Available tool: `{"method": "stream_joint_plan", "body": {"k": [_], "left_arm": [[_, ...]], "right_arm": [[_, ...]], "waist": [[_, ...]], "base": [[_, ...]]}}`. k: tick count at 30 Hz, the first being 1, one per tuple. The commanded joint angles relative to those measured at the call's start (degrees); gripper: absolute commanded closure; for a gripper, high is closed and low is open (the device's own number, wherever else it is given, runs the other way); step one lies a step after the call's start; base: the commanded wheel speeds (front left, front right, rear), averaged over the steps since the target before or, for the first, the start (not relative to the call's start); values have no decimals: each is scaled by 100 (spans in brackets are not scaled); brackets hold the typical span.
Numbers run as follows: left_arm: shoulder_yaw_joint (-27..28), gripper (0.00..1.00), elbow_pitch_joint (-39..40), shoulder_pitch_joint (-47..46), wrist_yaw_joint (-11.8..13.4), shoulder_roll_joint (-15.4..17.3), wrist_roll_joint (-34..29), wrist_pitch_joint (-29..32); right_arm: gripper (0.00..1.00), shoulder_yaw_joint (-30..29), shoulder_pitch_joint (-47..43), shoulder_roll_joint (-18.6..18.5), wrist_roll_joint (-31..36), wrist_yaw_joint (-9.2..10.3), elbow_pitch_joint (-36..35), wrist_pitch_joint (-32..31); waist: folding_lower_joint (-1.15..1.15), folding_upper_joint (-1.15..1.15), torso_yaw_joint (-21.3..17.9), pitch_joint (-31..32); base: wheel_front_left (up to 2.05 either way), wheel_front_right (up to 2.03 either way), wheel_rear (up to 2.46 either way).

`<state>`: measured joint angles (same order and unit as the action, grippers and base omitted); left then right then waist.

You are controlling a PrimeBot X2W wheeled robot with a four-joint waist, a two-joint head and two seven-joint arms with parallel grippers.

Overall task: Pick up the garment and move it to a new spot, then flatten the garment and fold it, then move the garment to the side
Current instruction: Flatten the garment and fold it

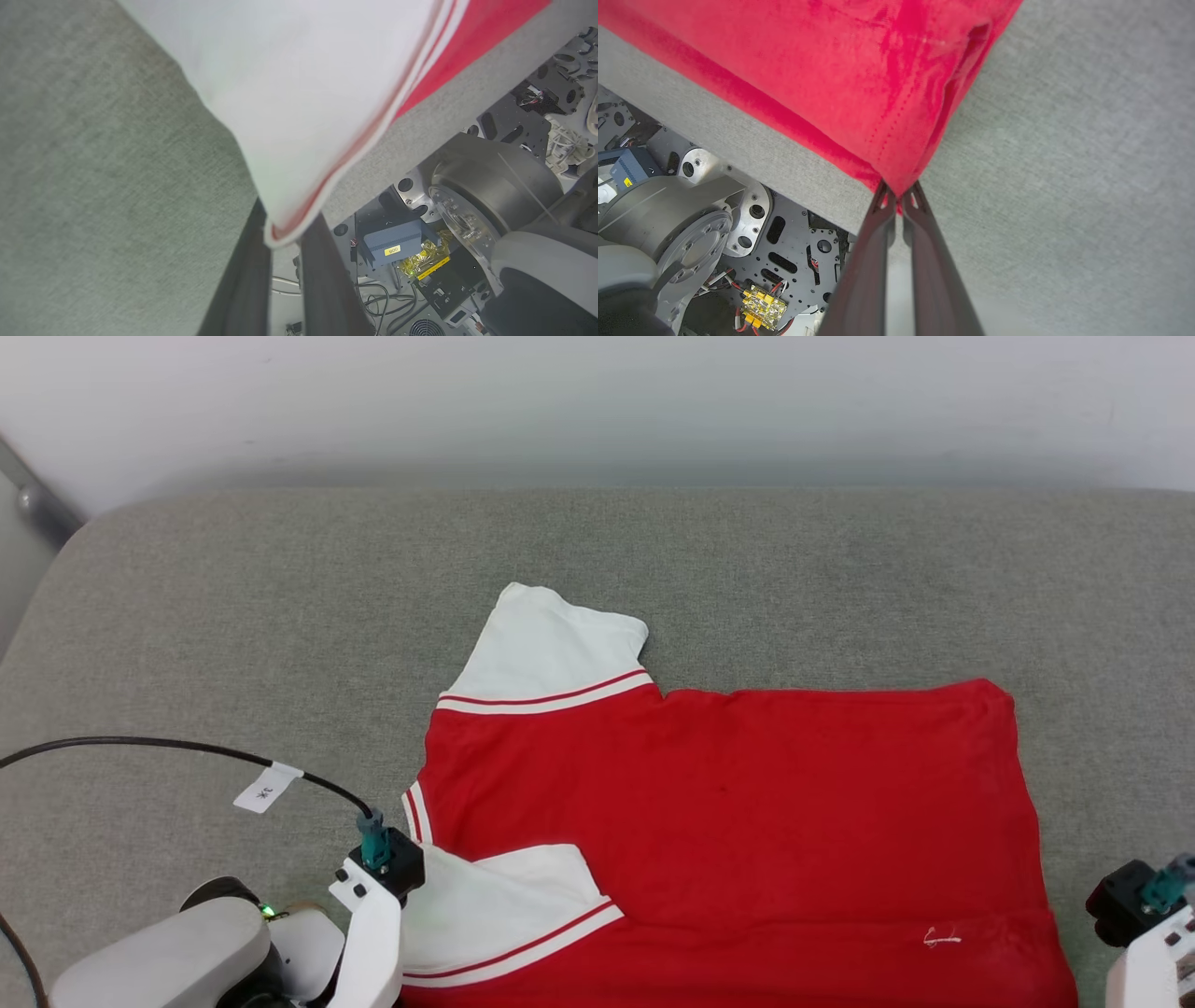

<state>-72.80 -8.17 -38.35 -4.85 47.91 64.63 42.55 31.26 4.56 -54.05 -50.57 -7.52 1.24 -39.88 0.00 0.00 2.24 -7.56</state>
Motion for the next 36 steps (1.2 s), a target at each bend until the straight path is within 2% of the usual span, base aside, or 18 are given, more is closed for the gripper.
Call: {"method": "stream_joint_plan", "body": {"k": [1,2,3,4,5,9,14,17,20,24,28,32,36], "left_arm": [[-2,53,-152,86,16,-55,-34,-55],[3,0,-214,82,3,-79,-73,-117],[15,0,-266,92,-4,-96,-68,-171],[36,0,-305,103,-9,-103,-69,-240],[54,0,-332,103,-22,-85,-85,-307],[185,0,-185,45,-45,120,-62,-503],[481,0,248,-176,93,504,-82,-757],[717,0,456,-357,228,648,-230,-1073],[937,0,554,-551,378,696,-505,-1477],[1202,0,352,-849,680,541,-962,-2136],[1420,0,-15,-1278,856,260,-1317,-2594],[1534,0,-434,-1802,809,-56,-1496,-2659],[1587,0,-847,-2470,636,-395,-1470,-2269]], "right_arm": [[100,41,-24,160,103,7,171,2],[100,46,-2,232,142,7,251,46],[71,50,9,294,167,7,304,70],[7,19,10,355,160,7,355,133],[0,-45,23,394,181,7,370,230],[0,-361,-36,424,361,7,309,761],[0,-1007,-177,522,739,7,106,1582],[0,-1569,-242,789,1066,6,-17,2125],[0,-2158,-284,1242,1530,6,-181,2707],[0,-2862,-342,2004,2158,6,-516,3434],[0,-3302,-437,2794,2634,6,-923,3972],[0,-3515,-541,3463,2936,6,-1273,4346],[0,-3573,-636,3943,3125,6,-1487,4611]], "waist": [[0,0,11,-46],[0,0,15,-49],[0,0,18,-44],[0,0,24,-28],[0,0,31,-4],[0,0,60,159],[0,0,83,345],[0,0,72,386],[0,0,34,375],[0,0,-62,267],[0,0,-195,43],[0,0,-376,-296],[0,0,-561,-719]], "base": [[0,0,0],[0,0,0],[0,0,0],[0,0,0],[0,0,0],[0,0,0],[0,0,0],[0,0,0],[0,0,0],[0,0,0],[0,0,0],[0,0,0],[0,0,0]]}}
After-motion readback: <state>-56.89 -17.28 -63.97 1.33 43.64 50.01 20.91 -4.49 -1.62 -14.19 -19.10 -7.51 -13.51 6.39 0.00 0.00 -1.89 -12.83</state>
